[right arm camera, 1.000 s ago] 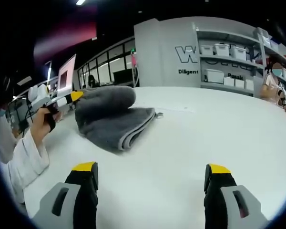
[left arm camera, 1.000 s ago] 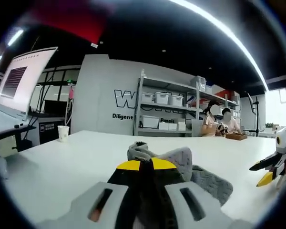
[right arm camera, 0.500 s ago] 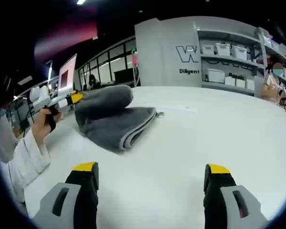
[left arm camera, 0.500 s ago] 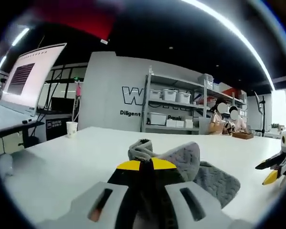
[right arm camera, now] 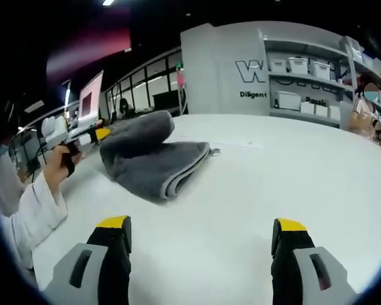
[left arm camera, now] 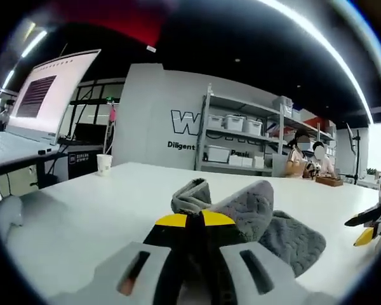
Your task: Open the folded towel by lifting each exposed corner and separating the folded layers until the towel lies flat within the target outline without major curled edges
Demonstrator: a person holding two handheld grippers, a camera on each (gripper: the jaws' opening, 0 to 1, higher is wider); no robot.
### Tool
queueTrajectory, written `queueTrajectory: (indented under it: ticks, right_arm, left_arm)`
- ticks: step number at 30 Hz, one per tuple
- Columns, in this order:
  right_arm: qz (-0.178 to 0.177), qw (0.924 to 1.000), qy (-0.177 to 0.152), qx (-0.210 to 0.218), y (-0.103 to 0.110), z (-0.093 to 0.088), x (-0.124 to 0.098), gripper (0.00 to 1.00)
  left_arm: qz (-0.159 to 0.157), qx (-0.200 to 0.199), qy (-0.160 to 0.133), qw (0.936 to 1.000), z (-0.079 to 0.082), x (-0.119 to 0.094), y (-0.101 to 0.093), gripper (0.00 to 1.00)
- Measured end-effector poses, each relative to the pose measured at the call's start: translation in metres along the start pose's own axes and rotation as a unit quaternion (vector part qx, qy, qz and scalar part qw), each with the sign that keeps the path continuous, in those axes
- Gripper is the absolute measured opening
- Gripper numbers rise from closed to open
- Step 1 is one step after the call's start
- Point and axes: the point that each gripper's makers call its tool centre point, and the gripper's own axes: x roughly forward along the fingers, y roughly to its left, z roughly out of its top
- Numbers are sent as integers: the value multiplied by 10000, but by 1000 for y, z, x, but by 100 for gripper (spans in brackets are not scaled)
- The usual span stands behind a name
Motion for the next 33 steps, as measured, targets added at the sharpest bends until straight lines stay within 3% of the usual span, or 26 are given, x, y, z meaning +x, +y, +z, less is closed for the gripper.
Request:
queueTrajectory:
  ticks: [33]
  right_arm:
    - [10, 10000, 49, 1, 0, -1, 0, 90]
  left_arm:
    - [711, -186, 645, 9952, -29, -6, 38, 5]
